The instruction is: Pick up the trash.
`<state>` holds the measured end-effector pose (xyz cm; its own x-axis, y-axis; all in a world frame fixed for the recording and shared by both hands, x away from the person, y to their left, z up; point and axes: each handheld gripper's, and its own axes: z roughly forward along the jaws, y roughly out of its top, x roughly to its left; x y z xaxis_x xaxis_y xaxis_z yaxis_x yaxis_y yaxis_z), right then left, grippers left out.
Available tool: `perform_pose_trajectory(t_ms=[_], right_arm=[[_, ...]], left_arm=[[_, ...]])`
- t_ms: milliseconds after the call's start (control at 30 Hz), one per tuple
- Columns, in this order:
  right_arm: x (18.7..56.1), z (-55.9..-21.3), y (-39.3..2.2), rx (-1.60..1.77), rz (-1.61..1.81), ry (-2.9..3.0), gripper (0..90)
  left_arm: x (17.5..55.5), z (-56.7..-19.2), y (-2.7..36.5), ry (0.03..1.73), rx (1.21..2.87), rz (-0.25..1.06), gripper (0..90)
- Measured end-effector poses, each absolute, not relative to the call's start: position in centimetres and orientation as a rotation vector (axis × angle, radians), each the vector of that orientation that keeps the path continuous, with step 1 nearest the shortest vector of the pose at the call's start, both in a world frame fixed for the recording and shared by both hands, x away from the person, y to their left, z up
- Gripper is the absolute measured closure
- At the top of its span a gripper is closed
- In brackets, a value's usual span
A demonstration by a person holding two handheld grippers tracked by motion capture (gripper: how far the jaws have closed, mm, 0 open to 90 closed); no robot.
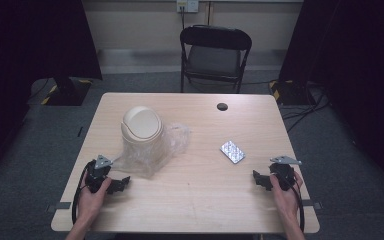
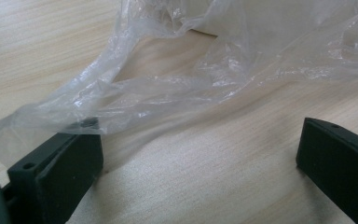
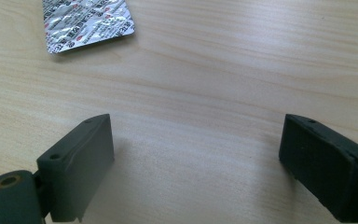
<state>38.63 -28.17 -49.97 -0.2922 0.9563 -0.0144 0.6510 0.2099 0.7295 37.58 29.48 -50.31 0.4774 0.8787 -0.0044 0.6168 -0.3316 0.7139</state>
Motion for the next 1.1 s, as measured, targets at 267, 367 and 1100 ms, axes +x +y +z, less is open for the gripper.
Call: perform_pose_trajectory(t_ms=[267,367,1100], right_arm=[[38.5,-49.8,-28.1,1.476,0.881,2.032,15.9],[38.3,-49.4,-28.0,1.471,0.905,2.037,16.2],[39.4,-46.0,-20.4,1.214,1.094,2.220,16.8]], left_arm=[[37.6,-50.3,29.5,1.233,2.068,0.514,0.0],[37.6,-50.3,29.5,1.231,2.068,0.512,0.0],[37.1,-50.3,30.1,1.221,2.074,0.515,0.3]])
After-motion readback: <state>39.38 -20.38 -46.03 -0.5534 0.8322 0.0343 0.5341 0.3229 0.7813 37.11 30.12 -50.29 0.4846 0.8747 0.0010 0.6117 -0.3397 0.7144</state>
